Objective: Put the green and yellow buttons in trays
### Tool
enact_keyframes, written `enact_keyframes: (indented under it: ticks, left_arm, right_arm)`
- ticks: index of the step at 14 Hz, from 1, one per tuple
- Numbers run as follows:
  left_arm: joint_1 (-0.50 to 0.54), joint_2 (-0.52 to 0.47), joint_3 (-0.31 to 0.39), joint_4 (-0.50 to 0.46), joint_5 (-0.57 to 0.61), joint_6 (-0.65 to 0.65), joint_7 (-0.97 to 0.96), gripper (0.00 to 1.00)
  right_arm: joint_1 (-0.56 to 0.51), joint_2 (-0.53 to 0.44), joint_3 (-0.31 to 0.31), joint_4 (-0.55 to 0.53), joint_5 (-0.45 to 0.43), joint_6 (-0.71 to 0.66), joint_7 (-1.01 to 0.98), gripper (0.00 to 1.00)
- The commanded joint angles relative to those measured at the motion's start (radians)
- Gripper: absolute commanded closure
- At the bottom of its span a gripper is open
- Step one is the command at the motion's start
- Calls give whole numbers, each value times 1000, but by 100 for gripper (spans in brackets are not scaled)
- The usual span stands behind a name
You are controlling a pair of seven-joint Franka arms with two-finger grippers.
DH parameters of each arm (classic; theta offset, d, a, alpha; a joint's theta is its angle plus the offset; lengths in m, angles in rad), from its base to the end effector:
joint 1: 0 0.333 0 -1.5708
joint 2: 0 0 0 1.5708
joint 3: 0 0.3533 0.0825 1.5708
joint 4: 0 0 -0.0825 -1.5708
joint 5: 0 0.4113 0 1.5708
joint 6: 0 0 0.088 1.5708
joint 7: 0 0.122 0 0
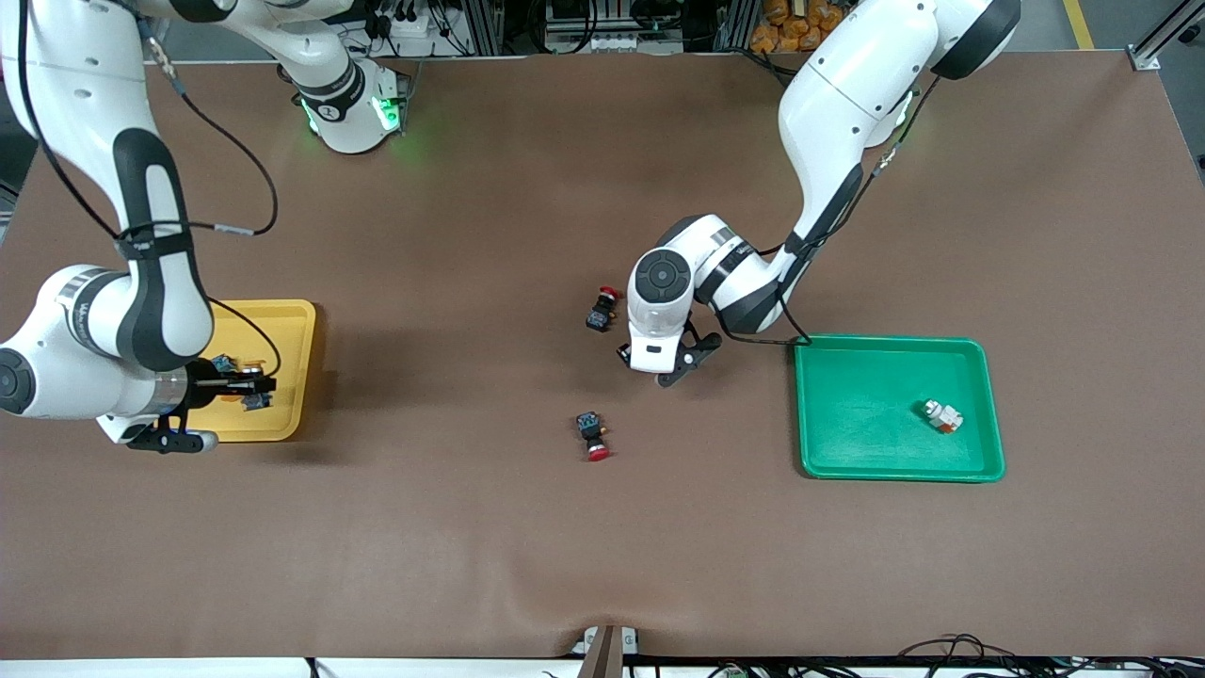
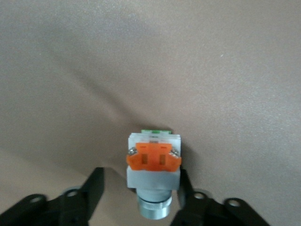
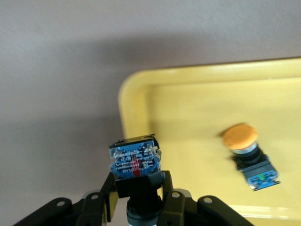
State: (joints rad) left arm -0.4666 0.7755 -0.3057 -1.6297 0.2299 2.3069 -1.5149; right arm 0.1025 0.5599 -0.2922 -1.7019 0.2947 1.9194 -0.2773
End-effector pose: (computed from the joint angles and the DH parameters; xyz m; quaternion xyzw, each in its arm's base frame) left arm 0.5412 -0.4817 0.1681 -0.9455 -0.3234 0.0338 0.0146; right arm 0.6675 -0.0854 0.2584 -0.9866 0.0195 0.1386 0.0839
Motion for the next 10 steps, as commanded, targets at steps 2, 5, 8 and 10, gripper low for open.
enact_keyframes:
  ticks: [2, 5, 8, 10]
  left_arm:
    - [-4, -7, 8, 1, 71, 8, -28, 100]
    - [31, -60, 8, 5, 78, -13, -7, 100]
    - [107, -165, 2, 7, 75, -81, 111, 100]
    - [175, -220, -3, 7, 63, -139, 226, 100]
  right_arm:
    - [-24, -15, 22, -19, 11, -2, -48, 0]
    - [-20, -20, 22, -18, 11, -2, -48, 0]
    - [12, -49, 22, -21, 5, 6, -40, 0]
    - [25, -83, 21, -42, 1, 7, -39, 0]
